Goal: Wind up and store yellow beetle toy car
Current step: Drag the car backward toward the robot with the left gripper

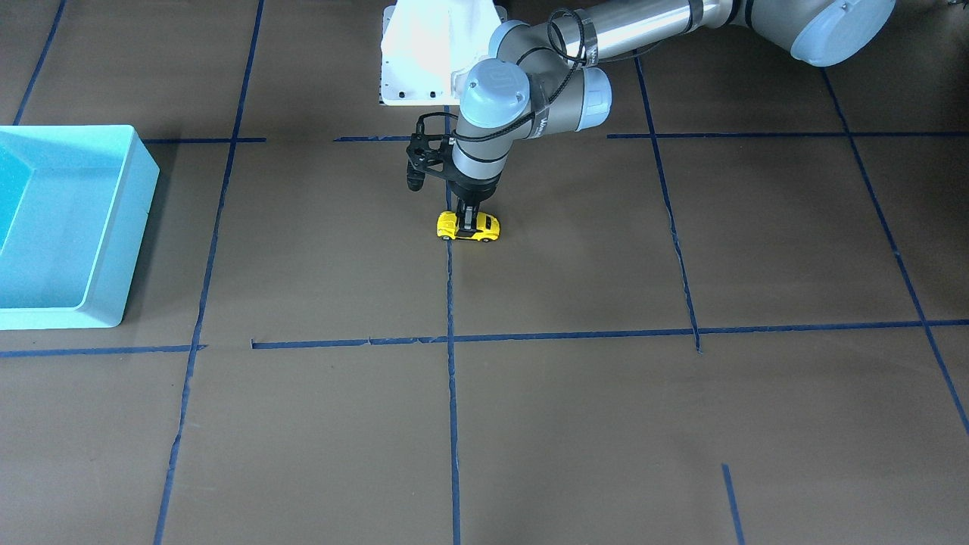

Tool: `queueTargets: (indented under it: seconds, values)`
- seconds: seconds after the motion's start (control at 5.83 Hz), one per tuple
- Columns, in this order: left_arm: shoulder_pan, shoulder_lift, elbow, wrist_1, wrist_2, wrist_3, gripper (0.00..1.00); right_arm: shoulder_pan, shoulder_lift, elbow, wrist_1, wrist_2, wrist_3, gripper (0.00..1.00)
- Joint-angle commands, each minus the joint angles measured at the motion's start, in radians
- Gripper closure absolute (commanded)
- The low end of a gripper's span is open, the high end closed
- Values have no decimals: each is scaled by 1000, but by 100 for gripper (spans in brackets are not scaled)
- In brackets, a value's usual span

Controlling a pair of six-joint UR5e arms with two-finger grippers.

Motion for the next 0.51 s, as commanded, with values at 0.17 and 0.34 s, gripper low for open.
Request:
queueTargets:
  seconds: [0.17,0.34]
  values:
    - [-17,139,-94,-70,-1,1,0,0,0,0,2,1,0,0]
    - [-29,211,-164,-84,-2,1,0,0,0,1,2,1,0,0]
